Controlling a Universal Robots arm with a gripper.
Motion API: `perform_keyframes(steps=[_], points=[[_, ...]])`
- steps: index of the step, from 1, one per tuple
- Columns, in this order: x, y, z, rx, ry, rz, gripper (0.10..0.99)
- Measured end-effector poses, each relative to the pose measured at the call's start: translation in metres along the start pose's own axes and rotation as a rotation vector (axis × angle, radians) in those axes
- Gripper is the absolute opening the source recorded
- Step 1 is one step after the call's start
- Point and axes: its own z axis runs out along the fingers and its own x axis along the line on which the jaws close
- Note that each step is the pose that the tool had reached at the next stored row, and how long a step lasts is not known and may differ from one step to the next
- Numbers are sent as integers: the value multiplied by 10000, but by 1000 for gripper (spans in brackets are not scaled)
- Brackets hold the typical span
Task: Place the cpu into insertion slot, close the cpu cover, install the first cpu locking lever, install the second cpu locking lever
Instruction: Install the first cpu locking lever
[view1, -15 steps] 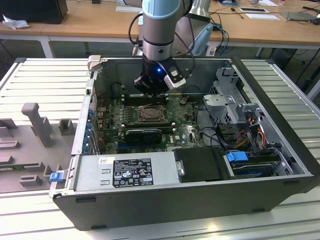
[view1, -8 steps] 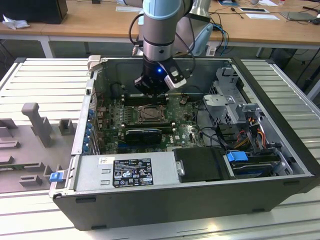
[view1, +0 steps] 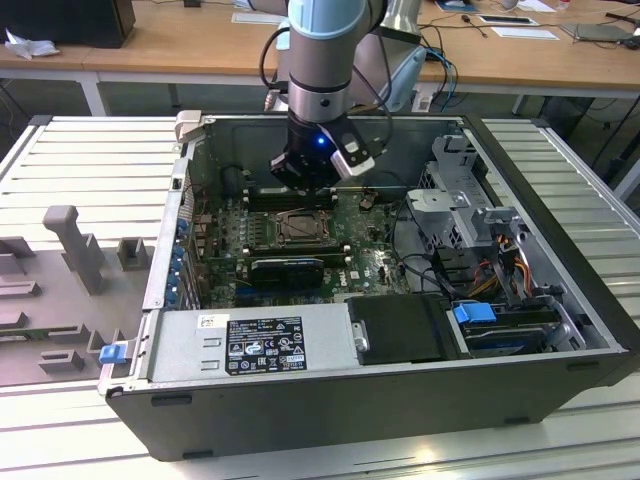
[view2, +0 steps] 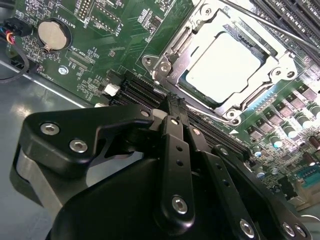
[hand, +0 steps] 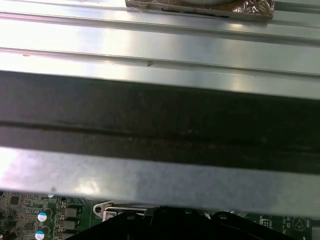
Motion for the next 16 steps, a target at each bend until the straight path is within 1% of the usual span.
perform_keyframes(steps=[6, 10, 16], points=[[-10, 3, 1, -12, -1, 0, 106], [6, 4, 1, -13, -1, 0, 106], [5, 14, 12, -31, -1, -6, 106]])
